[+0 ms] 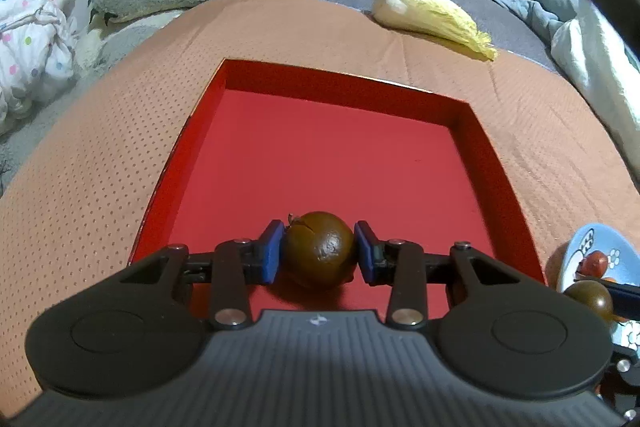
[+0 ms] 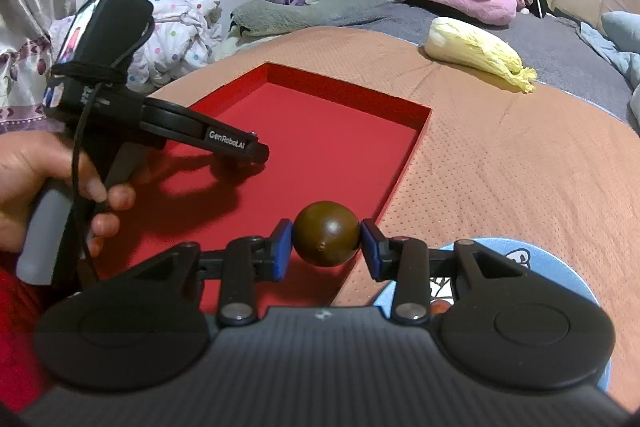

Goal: Organize fruits
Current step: 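Carry both held dark brown fruits from the tray over the blue plate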

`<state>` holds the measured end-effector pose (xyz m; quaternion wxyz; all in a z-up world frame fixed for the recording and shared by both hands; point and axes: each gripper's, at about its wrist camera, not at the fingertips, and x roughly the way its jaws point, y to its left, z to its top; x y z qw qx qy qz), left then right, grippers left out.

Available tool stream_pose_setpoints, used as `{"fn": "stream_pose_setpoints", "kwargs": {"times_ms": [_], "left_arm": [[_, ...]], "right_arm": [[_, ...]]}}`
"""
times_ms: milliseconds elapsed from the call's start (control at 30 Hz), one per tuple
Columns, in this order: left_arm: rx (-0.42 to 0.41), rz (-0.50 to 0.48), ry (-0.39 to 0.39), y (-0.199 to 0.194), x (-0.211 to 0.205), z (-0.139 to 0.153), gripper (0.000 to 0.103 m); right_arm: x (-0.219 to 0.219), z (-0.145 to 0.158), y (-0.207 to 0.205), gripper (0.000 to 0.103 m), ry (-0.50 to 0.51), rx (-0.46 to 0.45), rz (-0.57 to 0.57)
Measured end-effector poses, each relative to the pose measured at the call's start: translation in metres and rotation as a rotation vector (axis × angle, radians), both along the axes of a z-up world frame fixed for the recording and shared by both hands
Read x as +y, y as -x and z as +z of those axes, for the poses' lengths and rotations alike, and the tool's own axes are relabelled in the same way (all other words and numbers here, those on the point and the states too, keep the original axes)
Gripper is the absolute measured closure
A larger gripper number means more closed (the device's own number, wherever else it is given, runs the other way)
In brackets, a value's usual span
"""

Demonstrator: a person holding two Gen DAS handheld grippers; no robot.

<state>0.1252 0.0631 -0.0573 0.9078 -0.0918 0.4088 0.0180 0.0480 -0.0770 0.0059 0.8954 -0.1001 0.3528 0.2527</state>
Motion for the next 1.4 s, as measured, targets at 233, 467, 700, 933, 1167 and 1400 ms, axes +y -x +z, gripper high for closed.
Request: {"fn": "stream_pose_setpoints", "kwargs": {"times_ms": [233,467,700,933,1167,1400], "left_arm": [[-0.019,-0.015,-0.016,0.013,-0.016,0.013,0.059],[-0.055,-0.064,-0.027,0.029,-0.041,0.028,0.059],[-0.088,-0.112,-0.033,0.045,-0.068,0.041,0.059],[-0.116,-0.138,-0.029,0.055,-0.084,0.051,0.059],[-0.137,-0.165,-0.019,0.06,-0.097,0.055,0.059],[-0.139,-0.214,-0.02,0.066,-0.118,0.054,0.059]], "right_arm": [[-0.007,0.005,0.011,0.063,-0.002,-0.012,0.005],[-0.024,0.014,0.024,0.063,-0.01,-0.031,-0.022],[-0.041,0.021,0.041,0.063,-0.008,-0.049,-0.057],[-0.06,0.029,0.052,0.063,0.01,-0.067,-0.087],[-0.077,0.037,0.058,0.063,0.027,-0.082,-0.116],[-0.095,0.033,0.064,0.063,0.04,-0.065,-0.154]]}}
